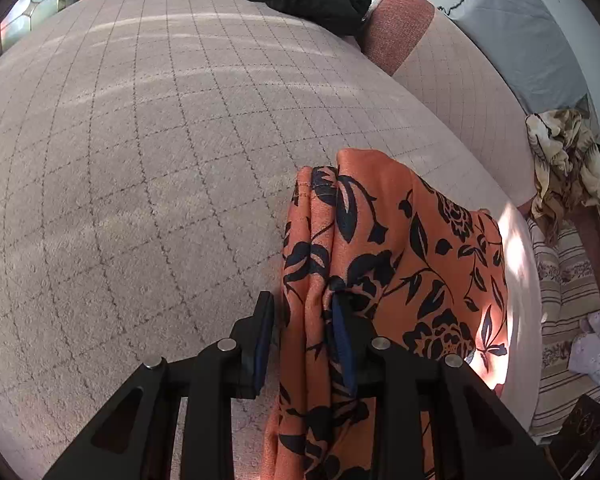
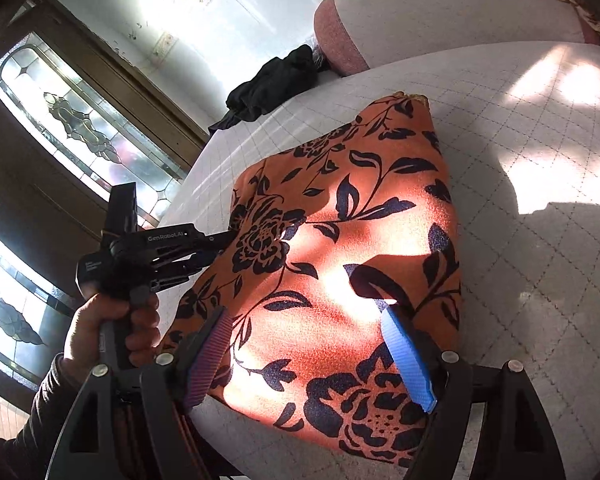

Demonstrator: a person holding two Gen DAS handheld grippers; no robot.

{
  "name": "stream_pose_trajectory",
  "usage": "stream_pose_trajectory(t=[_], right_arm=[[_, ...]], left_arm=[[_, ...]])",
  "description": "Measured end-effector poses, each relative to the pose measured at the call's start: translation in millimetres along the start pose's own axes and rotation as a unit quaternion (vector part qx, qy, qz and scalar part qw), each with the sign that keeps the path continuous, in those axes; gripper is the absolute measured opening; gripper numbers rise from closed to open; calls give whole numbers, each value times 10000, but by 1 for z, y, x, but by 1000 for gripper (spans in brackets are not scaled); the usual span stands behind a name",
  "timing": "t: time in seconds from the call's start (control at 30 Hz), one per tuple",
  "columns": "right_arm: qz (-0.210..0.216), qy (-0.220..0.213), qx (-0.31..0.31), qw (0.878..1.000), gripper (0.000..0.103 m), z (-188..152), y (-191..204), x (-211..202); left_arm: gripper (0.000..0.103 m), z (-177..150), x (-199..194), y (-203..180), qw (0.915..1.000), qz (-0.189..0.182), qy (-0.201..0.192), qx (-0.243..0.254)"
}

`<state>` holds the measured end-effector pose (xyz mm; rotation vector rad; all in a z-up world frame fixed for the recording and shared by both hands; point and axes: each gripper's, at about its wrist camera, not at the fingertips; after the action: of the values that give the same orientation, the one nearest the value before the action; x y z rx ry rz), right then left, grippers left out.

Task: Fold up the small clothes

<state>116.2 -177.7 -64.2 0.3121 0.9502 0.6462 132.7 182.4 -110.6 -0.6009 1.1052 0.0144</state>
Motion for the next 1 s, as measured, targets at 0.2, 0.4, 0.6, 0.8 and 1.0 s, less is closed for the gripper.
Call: stream_pose_trajectory(t=[0.2, 0.4, 0.6, 0.8, 1.0], right_arm=[[-15, 63, 62, 10000, 81, 1, 0, -4], [16, -40, 306, 9995, 81, -2, 1, -16], [-149, -106, 267, 9995, 81, -6, 7, -30], [-313, -172, 291, 9989, 81, -2, 8, -42], [-239, -145, 230, 9993, 81, 34, 11, -33]], left_arm=[[40, -16, -34, -19, 9985, 342, -375, 198], [72, -69, -79, -40, 9907, 573, -1018, 703], [72, -98, -76, -33, 9882, 887, -927, 831], [72, -111, -64, -26, 9883, 957, -813, 869], [74, -111, -58, -13, 9909, 811, -754, 766]])
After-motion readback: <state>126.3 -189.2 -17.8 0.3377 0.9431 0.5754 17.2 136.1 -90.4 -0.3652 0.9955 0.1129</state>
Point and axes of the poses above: each gripper's, at about its wrist camera, not at the fingertips, and x roughly the way its jaws point, y to its left, z to its top, and after that the axes turned 5 degrees about -x, right-handed
